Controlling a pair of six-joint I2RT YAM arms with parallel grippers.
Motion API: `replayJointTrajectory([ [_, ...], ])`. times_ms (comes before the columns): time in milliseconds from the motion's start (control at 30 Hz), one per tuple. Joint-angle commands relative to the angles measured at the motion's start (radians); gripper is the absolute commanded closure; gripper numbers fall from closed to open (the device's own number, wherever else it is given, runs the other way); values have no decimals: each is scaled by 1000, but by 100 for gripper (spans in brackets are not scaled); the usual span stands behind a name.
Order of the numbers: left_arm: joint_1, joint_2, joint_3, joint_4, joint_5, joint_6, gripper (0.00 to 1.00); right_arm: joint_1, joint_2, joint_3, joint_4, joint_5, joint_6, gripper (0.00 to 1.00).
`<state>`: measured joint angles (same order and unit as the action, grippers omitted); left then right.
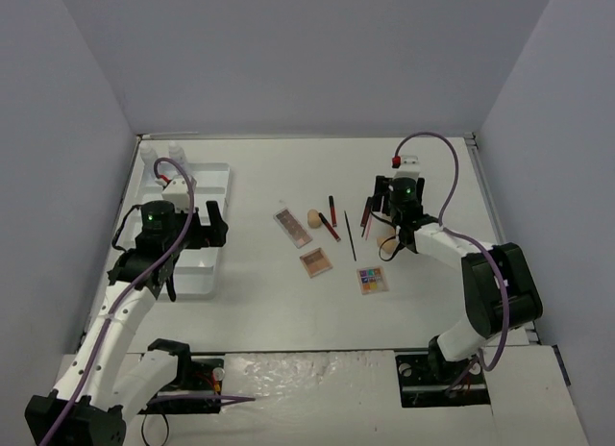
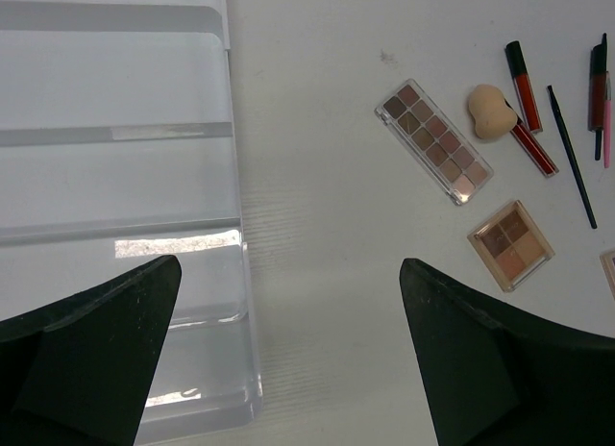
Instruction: Organize the makeup
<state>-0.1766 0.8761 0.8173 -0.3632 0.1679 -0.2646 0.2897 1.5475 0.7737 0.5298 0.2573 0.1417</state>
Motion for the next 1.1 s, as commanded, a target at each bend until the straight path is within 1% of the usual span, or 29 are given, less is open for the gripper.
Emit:
replayJointTrajectory([
  [0,-8,1,13,49,14,13,3,5,19,50,104,-2,-28,38],
  [200,-8,1,9,45,10,12,3,3,41,46,131,4,-31,50],
  [300,-8,-3,4,40,7,19,3,3,44,44,142,6,-41,61],
  [533,-8,-24,-24,50,4,27,3,3,35,44,150,-7,-76,96],
  [600,-8,-32,-32,54,5,25,3,6,20,53,148,-33,-78,99],
  [767,-8,-49,-41,63,-5,25,3,45,-24,111,128,-137,-91,100],
  [800,-8,-50,-40,61,-6,25,3,61,-24,129,125,-146,-93,100],
  [867,-8,-55,-30,46,-12,25,3,109,-20,192,97,-240,-107,100],
  [1067,-8,-78,3,1,-38,8,3,227,44,320,76,-401,-114,100],
])
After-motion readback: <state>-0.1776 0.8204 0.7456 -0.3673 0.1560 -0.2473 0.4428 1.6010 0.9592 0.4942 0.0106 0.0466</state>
